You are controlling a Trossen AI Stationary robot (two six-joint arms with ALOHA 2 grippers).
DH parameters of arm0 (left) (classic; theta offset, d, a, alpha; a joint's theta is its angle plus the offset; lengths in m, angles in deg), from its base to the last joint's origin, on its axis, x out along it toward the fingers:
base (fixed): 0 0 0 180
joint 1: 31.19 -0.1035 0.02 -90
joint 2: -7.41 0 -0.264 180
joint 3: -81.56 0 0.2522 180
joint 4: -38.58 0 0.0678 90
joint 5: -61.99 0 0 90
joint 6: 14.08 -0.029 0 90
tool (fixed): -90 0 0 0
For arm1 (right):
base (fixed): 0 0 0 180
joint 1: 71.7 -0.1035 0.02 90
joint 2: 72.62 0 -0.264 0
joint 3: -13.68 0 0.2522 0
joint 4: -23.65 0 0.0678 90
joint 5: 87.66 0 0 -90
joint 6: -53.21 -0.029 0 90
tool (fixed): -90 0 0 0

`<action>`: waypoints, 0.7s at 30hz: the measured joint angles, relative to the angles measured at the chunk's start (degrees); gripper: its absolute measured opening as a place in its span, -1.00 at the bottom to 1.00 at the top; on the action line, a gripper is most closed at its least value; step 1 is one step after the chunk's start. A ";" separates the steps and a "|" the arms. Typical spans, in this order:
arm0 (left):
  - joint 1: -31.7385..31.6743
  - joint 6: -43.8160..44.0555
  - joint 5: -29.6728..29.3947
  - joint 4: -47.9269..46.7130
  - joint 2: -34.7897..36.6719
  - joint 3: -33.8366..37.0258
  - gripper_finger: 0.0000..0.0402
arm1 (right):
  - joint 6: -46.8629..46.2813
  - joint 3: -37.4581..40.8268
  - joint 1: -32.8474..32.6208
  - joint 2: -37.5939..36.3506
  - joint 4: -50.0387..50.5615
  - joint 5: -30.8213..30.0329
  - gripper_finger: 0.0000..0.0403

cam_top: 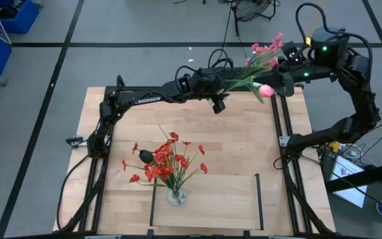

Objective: Pick and place flowers into a vace then onto a shelf
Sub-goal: Put the pink tulip into the transparent vase

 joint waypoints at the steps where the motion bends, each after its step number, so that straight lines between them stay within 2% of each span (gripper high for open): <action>1: 0.00 0.04 0.00 0.00 0.00 0.00 -0.25 | 0.00 0.00 0.02 0.14 0.62 -0.03 -1.00; 21: 0.00 -0.66 -0.52 0.01 0.00 0.00 -0.25 | -3.93 0.00 0.01 1.15 5.28 4.61 -1.00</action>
